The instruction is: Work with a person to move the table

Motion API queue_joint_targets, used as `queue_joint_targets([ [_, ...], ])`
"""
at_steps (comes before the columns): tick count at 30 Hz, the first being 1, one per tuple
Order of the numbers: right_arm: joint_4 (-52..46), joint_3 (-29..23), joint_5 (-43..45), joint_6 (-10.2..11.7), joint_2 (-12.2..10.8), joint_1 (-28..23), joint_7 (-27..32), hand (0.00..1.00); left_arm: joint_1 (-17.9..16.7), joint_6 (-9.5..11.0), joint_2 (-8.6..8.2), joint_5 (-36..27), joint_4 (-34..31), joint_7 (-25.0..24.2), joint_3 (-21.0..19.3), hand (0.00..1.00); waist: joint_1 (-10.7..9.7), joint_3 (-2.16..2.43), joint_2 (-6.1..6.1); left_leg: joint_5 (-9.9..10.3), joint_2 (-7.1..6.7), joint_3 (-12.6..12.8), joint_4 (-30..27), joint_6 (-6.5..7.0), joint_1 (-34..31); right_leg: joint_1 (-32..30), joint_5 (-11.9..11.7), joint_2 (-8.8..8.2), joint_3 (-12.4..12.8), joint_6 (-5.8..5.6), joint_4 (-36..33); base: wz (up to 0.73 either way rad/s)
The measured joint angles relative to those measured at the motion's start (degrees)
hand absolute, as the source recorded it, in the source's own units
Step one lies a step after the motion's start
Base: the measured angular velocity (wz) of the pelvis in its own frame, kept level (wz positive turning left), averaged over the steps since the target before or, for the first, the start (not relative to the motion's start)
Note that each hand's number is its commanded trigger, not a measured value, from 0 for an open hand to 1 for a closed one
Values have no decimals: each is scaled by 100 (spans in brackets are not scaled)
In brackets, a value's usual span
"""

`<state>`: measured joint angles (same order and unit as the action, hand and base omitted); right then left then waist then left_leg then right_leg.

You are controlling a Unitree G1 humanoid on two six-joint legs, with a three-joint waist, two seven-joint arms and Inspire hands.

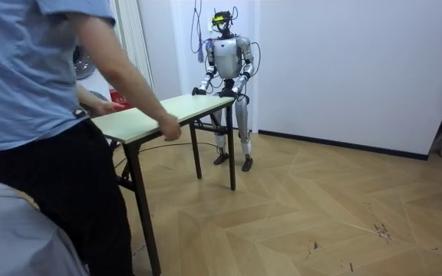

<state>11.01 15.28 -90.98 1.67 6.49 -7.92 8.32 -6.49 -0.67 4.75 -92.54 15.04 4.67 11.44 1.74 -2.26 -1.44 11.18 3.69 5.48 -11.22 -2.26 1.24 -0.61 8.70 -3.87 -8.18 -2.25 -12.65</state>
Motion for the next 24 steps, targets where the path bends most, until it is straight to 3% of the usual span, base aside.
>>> queue_joint_targets([
  [14,-5,11,24,71,10,16,32,100,-2,-17,-7,60,0,55,38,100,16,-2,6,0,-1,-3,61,0,46,4,2,0,-18,-2,4,0],
  [24,-273,-4,132,151,59,16,31,100,-4,127,-199,192,-119,53,29,100,15,10,23,0,-2,1,54,0,55,31,1,5,14,-2,4,0],
])
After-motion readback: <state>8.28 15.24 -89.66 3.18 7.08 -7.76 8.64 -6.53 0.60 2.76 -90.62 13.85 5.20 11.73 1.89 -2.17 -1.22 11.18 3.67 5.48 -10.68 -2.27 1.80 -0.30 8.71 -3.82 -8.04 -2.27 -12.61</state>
